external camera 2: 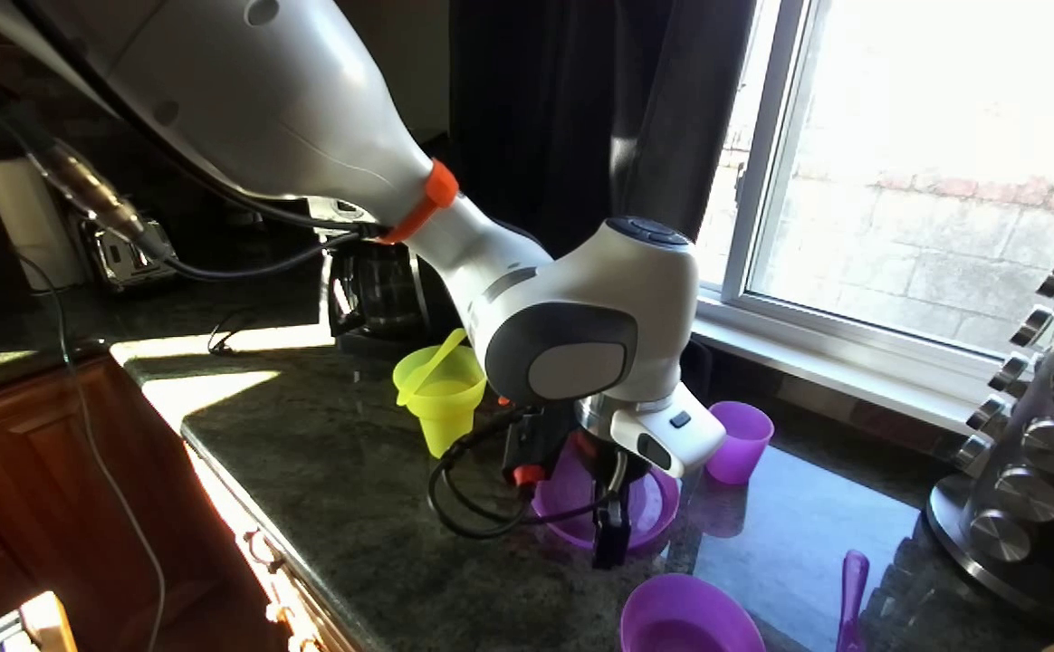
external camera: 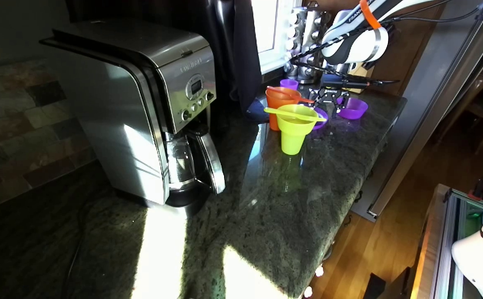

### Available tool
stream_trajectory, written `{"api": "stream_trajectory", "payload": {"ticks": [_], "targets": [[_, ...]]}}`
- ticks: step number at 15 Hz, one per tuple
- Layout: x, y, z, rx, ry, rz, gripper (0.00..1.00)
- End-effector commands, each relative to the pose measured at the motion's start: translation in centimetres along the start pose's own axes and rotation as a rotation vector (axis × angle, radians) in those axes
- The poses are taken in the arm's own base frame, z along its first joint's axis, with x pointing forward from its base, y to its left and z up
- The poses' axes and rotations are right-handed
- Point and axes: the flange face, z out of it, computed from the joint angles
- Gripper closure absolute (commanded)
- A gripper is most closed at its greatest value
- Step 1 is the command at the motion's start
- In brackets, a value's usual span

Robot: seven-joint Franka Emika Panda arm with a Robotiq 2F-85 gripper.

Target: Put the purple plate on top of the purple bowl then place the cup and spoon on the plate.

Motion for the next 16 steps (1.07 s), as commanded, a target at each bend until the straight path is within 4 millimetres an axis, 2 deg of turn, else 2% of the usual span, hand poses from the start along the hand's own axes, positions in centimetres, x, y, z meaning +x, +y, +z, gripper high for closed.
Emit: {"api": "stream_trajectory", "payload": {"ticks": [1,7,9,12,16], "targets": [[0.4,-0.2,0.7,-0.017,-0.016,0.023,0.49],[0.6,-0.2,0.8,-0.019,-0.015,0.033,0.96],[0.9,-0.3,0.6,-0.015,-0.008,0.047,1.0],[1.4,-0.3,-0.2,-0.008,0.011,0.069,0.99],[2.1,0.6,-2.4,0.01,0.038,0.098,0.99]]}}
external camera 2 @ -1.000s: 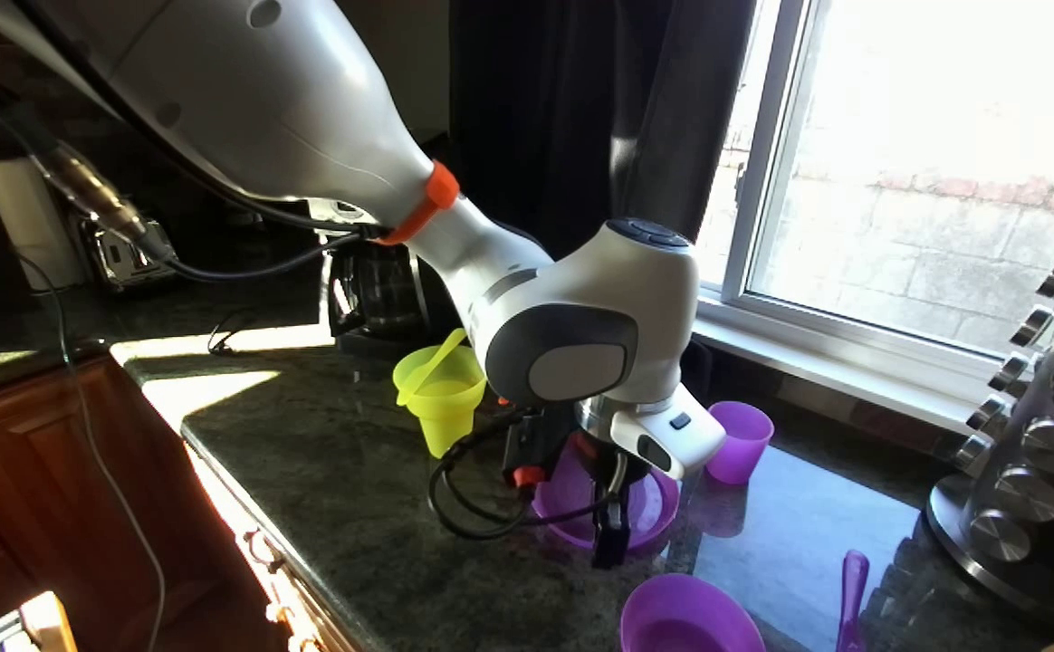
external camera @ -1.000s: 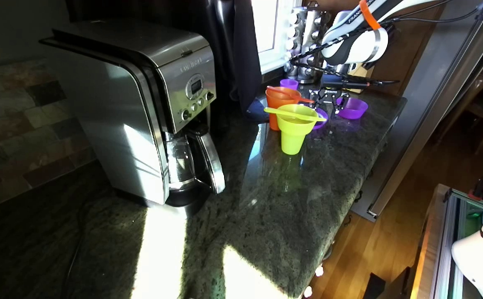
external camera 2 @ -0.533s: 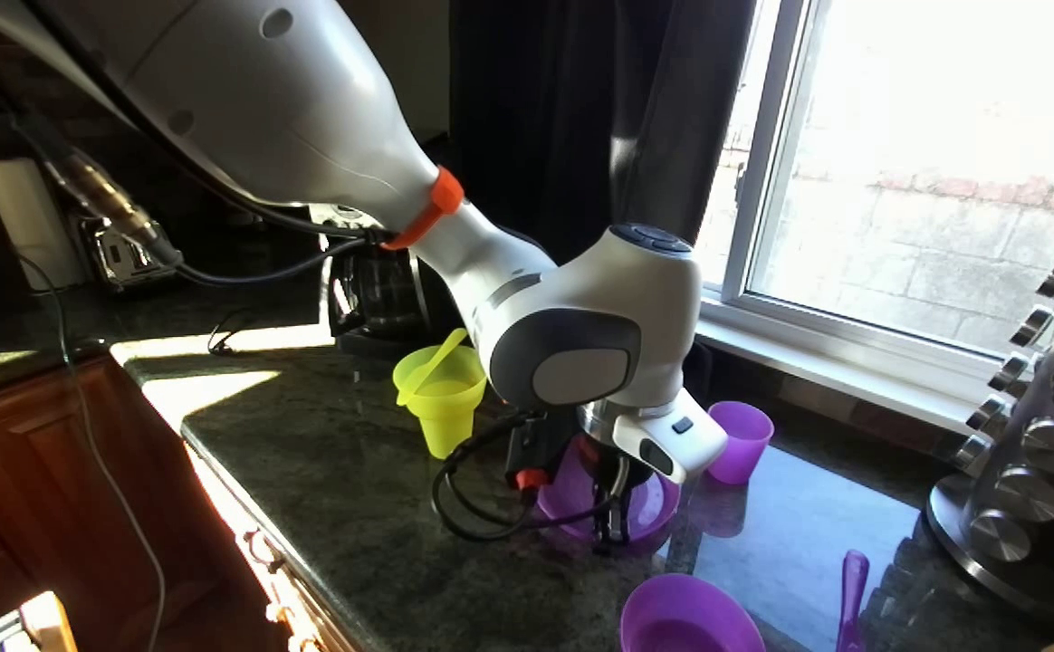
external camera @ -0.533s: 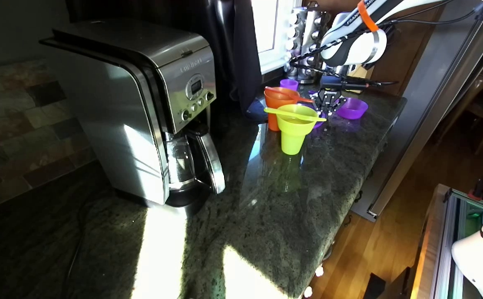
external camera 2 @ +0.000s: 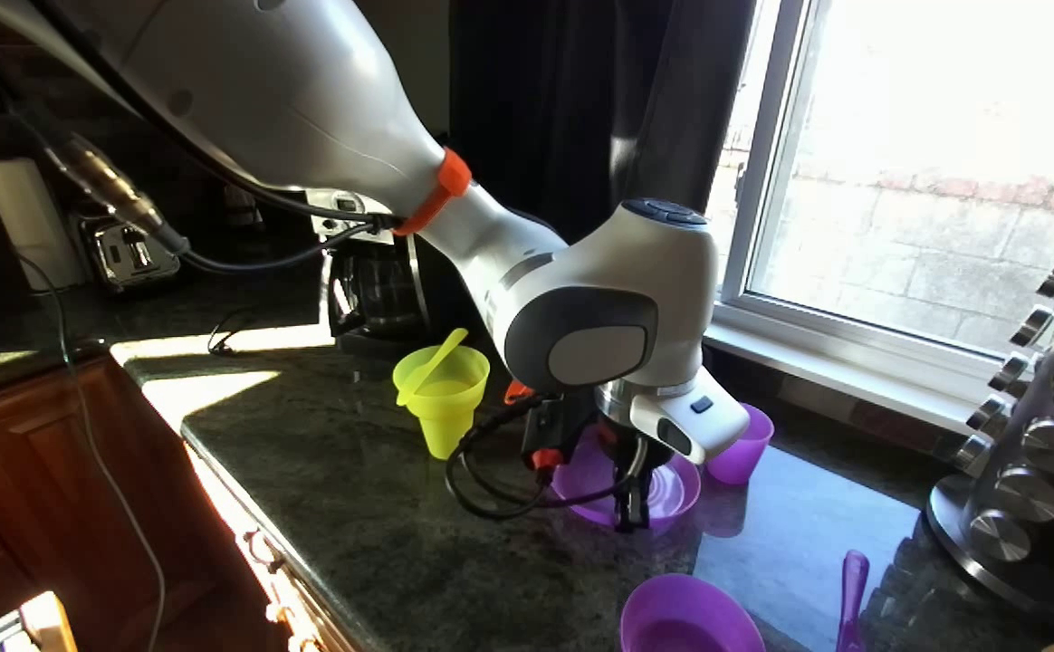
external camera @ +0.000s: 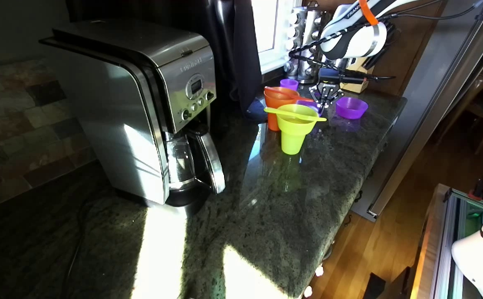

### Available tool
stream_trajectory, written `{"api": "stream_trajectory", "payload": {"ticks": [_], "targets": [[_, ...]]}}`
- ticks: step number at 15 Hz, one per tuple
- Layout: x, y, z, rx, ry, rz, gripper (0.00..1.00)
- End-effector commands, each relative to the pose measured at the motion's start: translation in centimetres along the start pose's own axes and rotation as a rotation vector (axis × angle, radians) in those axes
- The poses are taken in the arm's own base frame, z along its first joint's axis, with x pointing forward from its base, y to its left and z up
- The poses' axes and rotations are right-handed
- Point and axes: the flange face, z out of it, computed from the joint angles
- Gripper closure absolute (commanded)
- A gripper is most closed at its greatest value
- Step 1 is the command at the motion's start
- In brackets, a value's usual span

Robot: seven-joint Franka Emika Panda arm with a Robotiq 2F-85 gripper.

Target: Put the purple plate on top of the purple bowl then place the cup and spoon on the plate.

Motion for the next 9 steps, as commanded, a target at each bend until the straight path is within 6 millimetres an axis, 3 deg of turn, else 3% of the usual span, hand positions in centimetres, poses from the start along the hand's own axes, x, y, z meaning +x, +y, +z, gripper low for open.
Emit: {"api": "stream_trajectory", "payload": {"ticks": [1,6,9], "targets": [[0.5,1.3,-1.4,-0.001,0.002,0.046,0.99],[0.9,5.2,-5.0,0.055,0.004,0.024,0.99],[1.4,8.9,-7.2,0.098,0.001,-0.031,0.99]]}}
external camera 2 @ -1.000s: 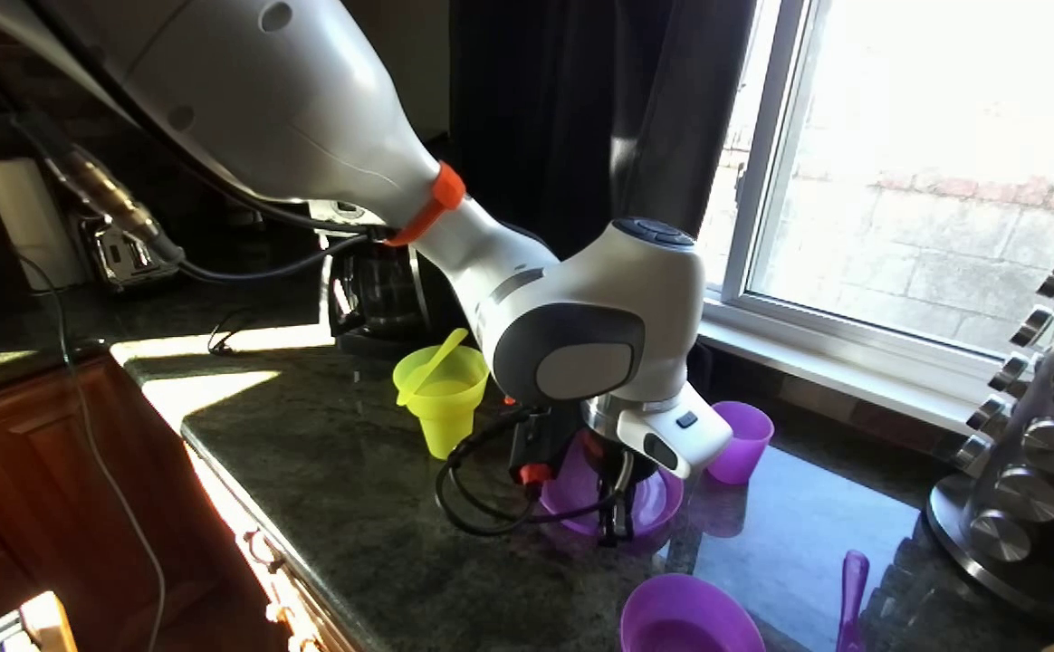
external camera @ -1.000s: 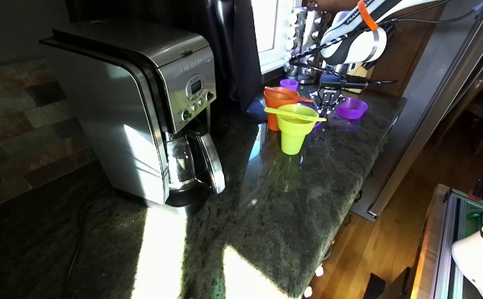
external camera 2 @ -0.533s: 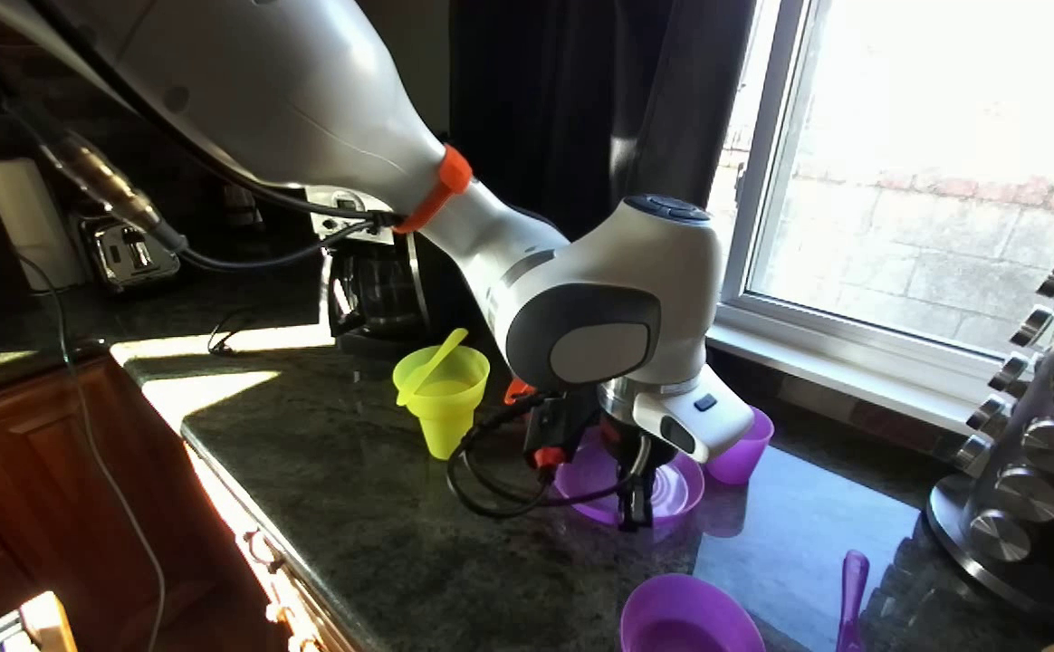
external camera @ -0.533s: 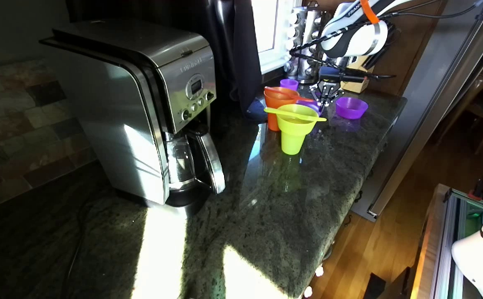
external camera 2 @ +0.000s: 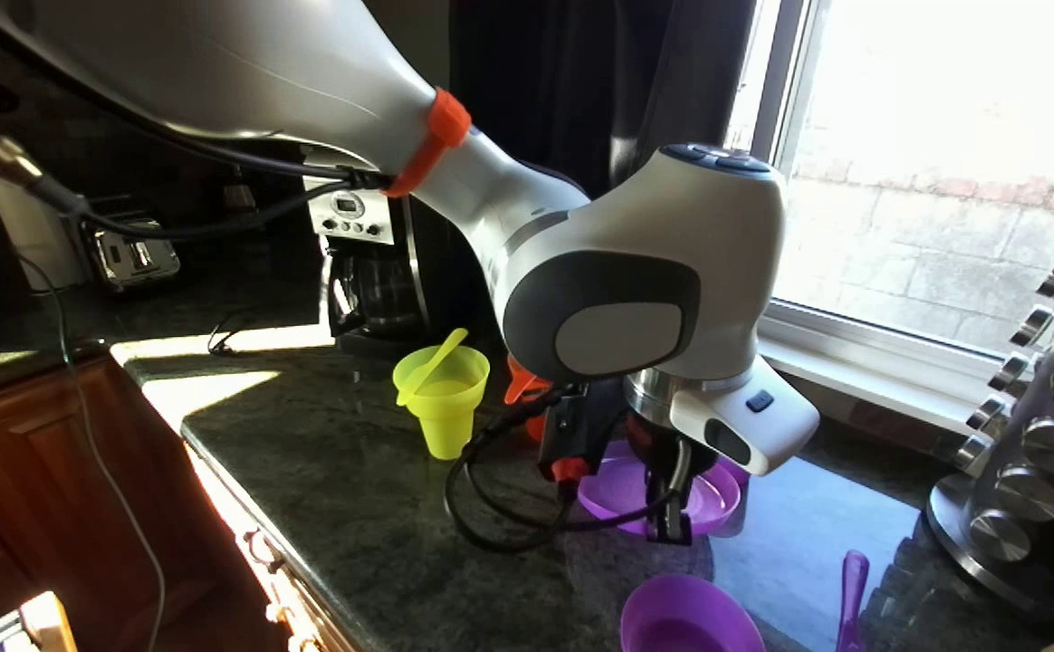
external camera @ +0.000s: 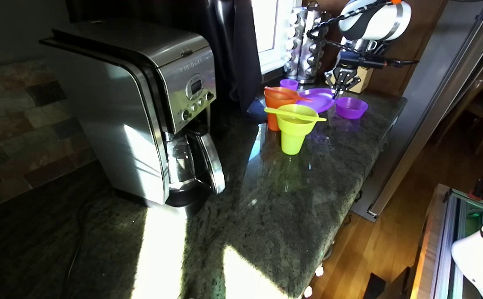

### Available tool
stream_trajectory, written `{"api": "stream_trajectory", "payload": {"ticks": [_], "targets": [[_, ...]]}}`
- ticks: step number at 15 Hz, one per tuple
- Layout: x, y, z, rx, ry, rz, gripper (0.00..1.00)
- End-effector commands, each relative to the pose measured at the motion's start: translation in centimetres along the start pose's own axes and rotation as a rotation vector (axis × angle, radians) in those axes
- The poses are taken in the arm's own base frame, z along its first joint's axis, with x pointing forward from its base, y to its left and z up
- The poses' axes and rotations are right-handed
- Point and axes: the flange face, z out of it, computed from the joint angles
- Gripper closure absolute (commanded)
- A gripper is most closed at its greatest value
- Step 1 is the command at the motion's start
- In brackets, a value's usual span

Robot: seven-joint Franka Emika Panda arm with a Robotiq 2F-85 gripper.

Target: Put the purple plate on top of the purple bowl then place the cup and spoon on the plate.

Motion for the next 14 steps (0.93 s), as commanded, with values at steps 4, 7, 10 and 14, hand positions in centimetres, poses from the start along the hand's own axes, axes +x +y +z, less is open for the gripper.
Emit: {"api": "stream_trajectory", "payload": {"ticks": [4,7,10,14], "targets": [[0.4,7.8,-4.2,0.12,-0.058,-0.112,0.99],[1.0,10.5,-4.5,0.133,-0.072,-0.17,0.99],[1.8,13.0,-4.1,0.129,-0.087,-0.213,0.99],[2.6,16.5,-3.7,0.147,-0.102,-0.26,0.99]]}}
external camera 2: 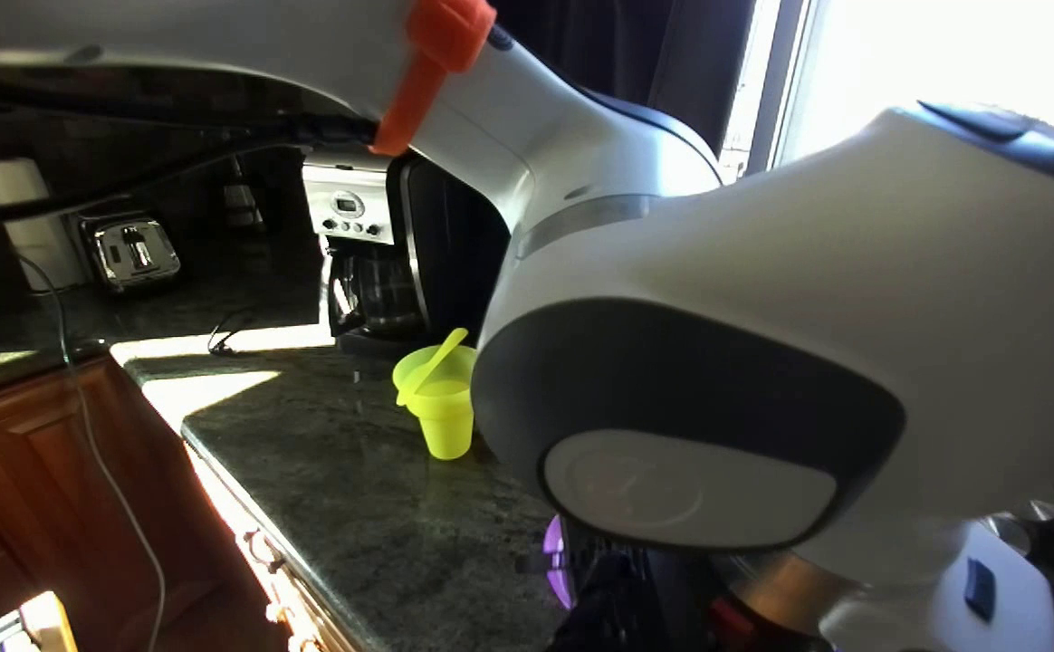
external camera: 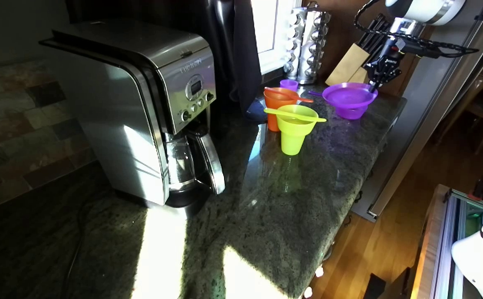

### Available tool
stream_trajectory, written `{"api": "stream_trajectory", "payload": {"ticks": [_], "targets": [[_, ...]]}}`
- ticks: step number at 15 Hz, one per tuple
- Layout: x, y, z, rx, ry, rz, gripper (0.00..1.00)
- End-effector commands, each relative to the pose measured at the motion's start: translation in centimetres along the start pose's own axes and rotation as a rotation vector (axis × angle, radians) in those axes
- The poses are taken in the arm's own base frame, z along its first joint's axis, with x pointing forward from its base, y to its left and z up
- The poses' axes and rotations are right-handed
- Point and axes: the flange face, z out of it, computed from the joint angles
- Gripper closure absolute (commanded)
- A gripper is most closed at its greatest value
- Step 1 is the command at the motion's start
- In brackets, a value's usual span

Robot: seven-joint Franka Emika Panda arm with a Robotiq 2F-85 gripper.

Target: Put the purple plate on top of the purple bowl then place the cup and spoon on the plate.

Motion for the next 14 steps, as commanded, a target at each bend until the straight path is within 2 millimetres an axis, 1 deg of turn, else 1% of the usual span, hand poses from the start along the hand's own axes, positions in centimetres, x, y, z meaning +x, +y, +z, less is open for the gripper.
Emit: {"api": "stream_trajectory", "payload": {"ticks": [1,2,3,4,6,8,9,11,14], "targets": [[-0.2,3.2,-0.1,0.052,-0.012,-0.037,0.99],[-0.3,3.7,-0.1,0.068,-0.005,-0.044,0.99],[-0.3,3.9,-0.3,0.092,0.022,-0.013,0.99],[-0.1,3.2,-0.3,0.041,0.013,-0.019,0.96],[-0.1,3.8,-0.4,0.061,0.023,-0.009,0.96],[-0.1,3.8,-0.4,0.066,0.024,-0.008,0.96],[-0.1,3.7,-0.4,0.066,0.024,-0.008,0.99],[0.7,3.9,0.1,0.052,0.026,0.004,0.99],[1.2,3.9,1.0,0.06,0.011,-0.004,0.99]]}}
